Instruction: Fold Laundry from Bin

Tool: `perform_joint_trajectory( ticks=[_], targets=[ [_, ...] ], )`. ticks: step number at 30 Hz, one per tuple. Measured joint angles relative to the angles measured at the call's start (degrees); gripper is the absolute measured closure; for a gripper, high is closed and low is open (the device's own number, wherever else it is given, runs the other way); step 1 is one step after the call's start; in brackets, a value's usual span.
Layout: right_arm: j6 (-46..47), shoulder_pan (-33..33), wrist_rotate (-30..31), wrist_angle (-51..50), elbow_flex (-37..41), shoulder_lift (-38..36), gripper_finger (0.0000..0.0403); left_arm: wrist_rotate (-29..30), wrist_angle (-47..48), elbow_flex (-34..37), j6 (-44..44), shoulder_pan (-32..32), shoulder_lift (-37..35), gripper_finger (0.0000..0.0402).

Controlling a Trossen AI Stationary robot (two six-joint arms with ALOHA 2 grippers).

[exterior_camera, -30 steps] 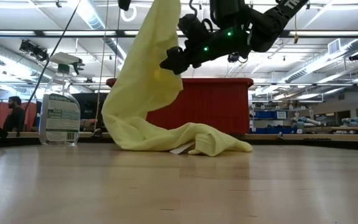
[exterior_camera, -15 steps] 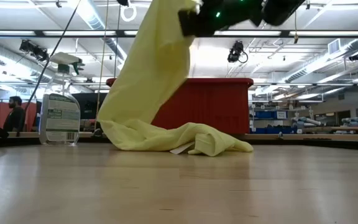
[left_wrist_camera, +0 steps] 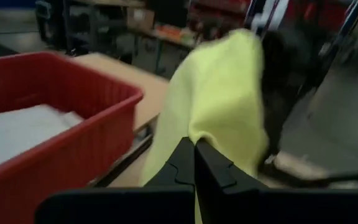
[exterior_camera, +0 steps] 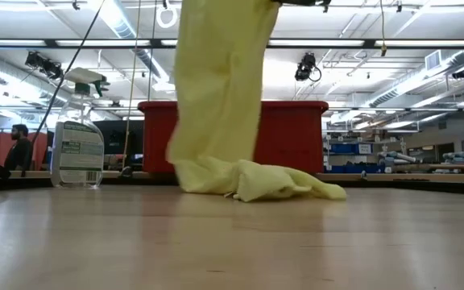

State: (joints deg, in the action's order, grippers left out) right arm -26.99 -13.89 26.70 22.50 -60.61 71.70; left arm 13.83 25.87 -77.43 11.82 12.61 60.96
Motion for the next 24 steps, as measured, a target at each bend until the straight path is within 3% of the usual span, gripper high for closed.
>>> perform_joint_trajectory(
  ticks=[6,13,19,24],
  targets=[
    [0.0,-3.7,-6.0,-11.5,-9.2,1.7,0.0393,-3.3,3.1,-1.7,0.7,4.6,-1.7,0.0401],
    [-0.2,-5.8,-10.6,-22.8,-24.5,5.1,0.0393,-3.3,12.1,-15.5,-3.8,7.3,-0.6,0.0401],
    [0.4,-5.8,-12.3,-32.0,-33.8,5.9,0.0393,-3.3,21.4,-26.2,-4.0,6.0,1.5,0.0401],
    [0.4,-4.6,-13.3,-35.5,-36.7,5.8,0.0393,-2.8,21.9,-28.3,-3.7,3.8,1.9,0.0401]
  ],
)
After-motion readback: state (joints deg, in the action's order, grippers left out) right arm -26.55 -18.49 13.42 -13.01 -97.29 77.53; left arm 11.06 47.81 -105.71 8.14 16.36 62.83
